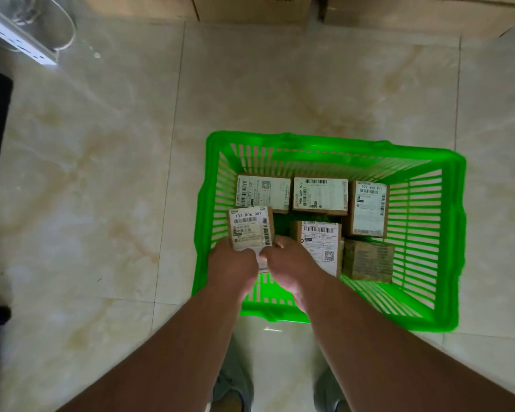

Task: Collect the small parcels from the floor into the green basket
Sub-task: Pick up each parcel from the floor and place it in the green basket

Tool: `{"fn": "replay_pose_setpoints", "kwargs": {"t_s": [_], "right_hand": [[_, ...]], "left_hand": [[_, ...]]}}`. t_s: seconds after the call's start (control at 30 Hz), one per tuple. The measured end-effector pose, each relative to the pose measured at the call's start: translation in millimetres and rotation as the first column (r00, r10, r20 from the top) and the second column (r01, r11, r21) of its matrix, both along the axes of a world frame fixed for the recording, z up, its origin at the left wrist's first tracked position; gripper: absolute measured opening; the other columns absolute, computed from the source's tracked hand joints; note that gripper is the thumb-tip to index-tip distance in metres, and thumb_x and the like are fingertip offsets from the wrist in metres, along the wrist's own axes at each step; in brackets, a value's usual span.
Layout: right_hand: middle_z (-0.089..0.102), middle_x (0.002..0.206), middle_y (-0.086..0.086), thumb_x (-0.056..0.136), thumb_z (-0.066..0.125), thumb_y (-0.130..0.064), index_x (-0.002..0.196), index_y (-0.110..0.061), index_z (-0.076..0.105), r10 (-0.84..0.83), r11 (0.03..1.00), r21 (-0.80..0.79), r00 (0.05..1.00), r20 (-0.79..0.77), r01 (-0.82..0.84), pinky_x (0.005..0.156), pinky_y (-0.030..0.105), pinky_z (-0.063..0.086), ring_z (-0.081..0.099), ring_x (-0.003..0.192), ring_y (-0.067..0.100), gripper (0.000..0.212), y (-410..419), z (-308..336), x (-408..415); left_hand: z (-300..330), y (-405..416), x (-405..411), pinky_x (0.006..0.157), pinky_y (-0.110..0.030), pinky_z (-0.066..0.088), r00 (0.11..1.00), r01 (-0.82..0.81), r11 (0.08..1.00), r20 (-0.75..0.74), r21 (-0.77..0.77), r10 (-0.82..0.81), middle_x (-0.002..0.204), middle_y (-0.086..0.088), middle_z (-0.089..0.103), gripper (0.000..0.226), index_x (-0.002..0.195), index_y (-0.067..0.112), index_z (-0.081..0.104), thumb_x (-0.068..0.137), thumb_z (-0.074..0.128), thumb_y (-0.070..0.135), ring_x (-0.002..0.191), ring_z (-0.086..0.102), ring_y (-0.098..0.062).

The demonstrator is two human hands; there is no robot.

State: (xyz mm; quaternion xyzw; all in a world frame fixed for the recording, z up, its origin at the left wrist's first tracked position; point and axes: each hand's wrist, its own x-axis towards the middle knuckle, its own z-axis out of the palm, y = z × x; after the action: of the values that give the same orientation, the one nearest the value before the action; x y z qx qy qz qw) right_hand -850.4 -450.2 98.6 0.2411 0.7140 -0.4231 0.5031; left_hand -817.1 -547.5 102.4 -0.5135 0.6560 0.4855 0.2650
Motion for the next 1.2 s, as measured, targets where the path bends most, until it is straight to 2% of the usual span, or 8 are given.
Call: {"fn": "replay_pose_setpoints", "kwargs": {"t_s": [0.13, 0.43, 0.63, 0.77, 0.9, 1.03, 1.1, 1.2], "right_hand": [[0.067, 0.129, -0.002, 0.093, 0.053, -0.023, 0.136, -0.027, 0.059, 0.030, 0.999, -0.017, 0.997, -0.071, -0.032, 0.064, 0.027, 0.045, 0.063, 0.086, 0.009, 0.044, 12.6, 20.5, -14.3], [0.055, 0.146, 0.000, 0.092, 0.052, -0.023, 0.147, -0.023, 0.042, 0.309, 0.950, 0.157, 0.892, -0.329, -0.271, 0.073, 0.025, 0.043, 0.058, 0.106, 0.019, 0.055, -3.5, 47.7, -70.4], [0.063, 0.126, 0.008, 0.086, 0.059, -0.023, 0.129, -0.017, 0.052, 0.631, 0.766, 0.390, 0.711, -0.309, -0.511, 0.077, 0.033, 0.052, 0.062, 0.102, 0.027, 0.044, -19.0, 24.1, -98.4], [0.067, 0.105, 0.006, 0.086, 0.058, -0.020, 0.101, -0.017, 0.056, 0.704, 0.709, 0.391, 0.628, -0.331, -0.588, 0.055, 0.026, 0.042, 0.061, 0.084, 0.023, 0.016, -29.1, 5.2, -115.7], [0.064, 0.124, 0.009, 0.089, 0.057, -0.015, 0.125, -0.016, 0.057, 0.758, 0.651, 0.335, 0.559, -0.335, -0.681, 0.076, 0.028, 0.050, 0.063, 0.111, 0.028, 0.036, -33.0, -11.7, -124.6], [0.045, 0.156, 0.007, 0.097, 0.048, -0.008, 0.155, -0.022, 0.033, 0.673, 0.736, 0.249, 0.641, -0.369, -0.629, 0.080, 0.016, 0.047, 0.059, 0.120, 0.024, 0.061, -16.8, -16.5, -122.7], [0.045, 0.156, 0.006, 0.099, 0.047, -0.011, 0.153, -0.025, 0.037, 0.517, 0.854, 0.201, 0.744, -0.423, -0.479, 0.058, 0.010, 0.048, 0.062, 0.090, 0.010, 0.057, -2.7, -15.8, -116.9], [0.053, 0.149, 0.000, 0.099, 0.047, -0.014, 0.143, -0.025, 0.050, 0.210, 0.975, 0.175, 0.840, -0.501, -0.140, 0.074, 0.011, 0.044, 0.062, 0.108, 0.011, 0.046, 27.9, -14.1, -104.8]], "left_hand": [[16.8, 3.1, -5.6, 0.069, -0.021, 0.056, 0.992, -0.063, 0.996, -0.101, 0.064, 0.070, 0.108, 0.002, 0.077, 0.036, 0.112, 0.017, 0.074, 0.081, 0.059, 0.008, 0.093, 0.073, -0.017], [30.7, 1.7, -39.9, 0.076, -0.030, 0.057, 0.953, -0.236, 0.954, -0.150, 0.184, 0.265, 0.107, 0.003, 0.076, 0.040, 0.118, 0.024, 0.064, 0.080, 0.059, 0.012, 0.096, 0.072, -0.017], [4.9, 12.4, -50.3, 0.101, -0.040, 0.052, 0.833, -0.493, 0.719, 0.027, 0.490, 0.553, 0.118, -0.005, 0.074, 0.037, 0.121, 0.018, 0.068, 0.089, 0.057, 0.003, 0.112, 0.066, -0.022], [-12.2, 15.7, -56.8, 0.106, -0.040, 0.049, 0.750, -0.594, 0.594, 0.106, 0.542, 0.653, 0.124, -0.005, 0.071, 0.027, 0.117, 0.015, 0.068, 0.096, 0.055, 0.003, 0.120, 0.063, -0.019], [-20.0, 12.6, -63.9, 0.096, -0.034, 0.053, 0.684, -0.663, 0.548, 0.116, 0.511, 0.720, 0.122, -0.006, 0.069, 0.028, 0.103, 0.019, 0.070, 0.093, 0.054, -0.002, 0.116, 0.062, -0.019], [-18.6, 12.2, -67.4, 0.094, -0.031, 0.053, 0.670, -0.680, 0.565, 0.084, 0.466, 0.738, 0.113, -0.002, 0.068, 0.038, 0.119, 0.021, 0.069, 0.091, 0.057, 0.000, 0.099, 0.059, -0.014], [-15.9, 14.4, -64.3, 0.093, -0.034, 0.054, 0.730, -0.630, 0.642, 0.053, 0.436, 0.681, 0.111, -0.004, 0.067, 0.036, 0.120, 0.018, 0.068, 0.088, 0.060, 0.005, 0.091, 0.057, -0.014], [-9.8, 22.0, -57.5, 0.099, -0.045, 0.053, 0.832, -0.523, 0.760, 0.037, 0.386, 0.553, 0.135, -0.021, 0.061, 0.050, 0.134, 0.006, 0.055, 0.085, 0.059, 0.009, 0.091, 0.059, -0.020]]}}
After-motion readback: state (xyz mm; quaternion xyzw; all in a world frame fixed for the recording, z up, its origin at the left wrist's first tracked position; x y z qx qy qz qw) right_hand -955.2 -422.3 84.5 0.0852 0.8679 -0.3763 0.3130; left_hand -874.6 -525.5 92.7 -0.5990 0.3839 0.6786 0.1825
